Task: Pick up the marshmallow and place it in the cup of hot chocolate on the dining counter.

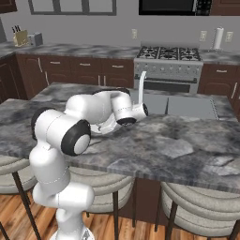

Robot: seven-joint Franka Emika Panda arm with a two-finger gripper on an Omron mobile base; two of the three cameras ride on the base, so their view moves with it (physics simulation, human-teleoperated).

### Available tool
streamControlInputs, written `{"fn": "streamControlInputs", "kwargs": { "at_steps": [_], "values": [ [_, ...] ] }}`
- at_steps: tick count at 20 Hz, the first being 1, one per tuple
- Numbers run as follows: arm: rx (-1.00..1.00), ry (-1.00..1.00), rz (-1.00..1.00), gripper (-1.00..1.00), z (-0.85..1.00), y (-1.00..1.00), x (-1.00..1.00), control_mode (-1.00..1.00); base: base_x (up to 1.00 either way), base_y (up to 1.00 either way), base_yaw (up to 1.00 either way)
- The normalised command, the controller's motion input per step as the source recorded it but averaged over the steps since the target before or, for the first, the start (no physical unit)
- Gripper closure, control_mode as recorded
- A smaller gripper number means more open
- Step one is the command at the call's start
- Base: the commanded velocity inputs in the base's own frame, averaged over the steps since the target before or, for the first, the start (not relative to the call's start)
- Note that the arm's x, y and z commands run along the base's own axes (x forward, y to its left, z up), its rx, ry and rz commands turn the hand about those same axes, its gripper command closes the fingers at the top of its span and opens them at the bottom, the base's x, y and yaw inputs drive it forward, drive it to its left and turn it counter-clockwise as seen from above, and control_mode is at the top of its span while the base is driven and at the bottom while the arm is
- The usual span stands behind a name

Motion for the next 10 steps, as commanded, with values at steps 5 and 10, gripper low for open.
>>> {"fn": "streamControlInputs", "kwargs": {
  "at_steps": [5,10],
  "values": [
    [0.00,0.00,-0.04,-1.00,-0.07,0.16,0.04,-1.00,0.00,0.00,0.00],
    [0.00,0.00,-0.05,-1.00,-0.06,0.10,0.05,-1.00,0.00,0.00,0.00]
  ]
}}
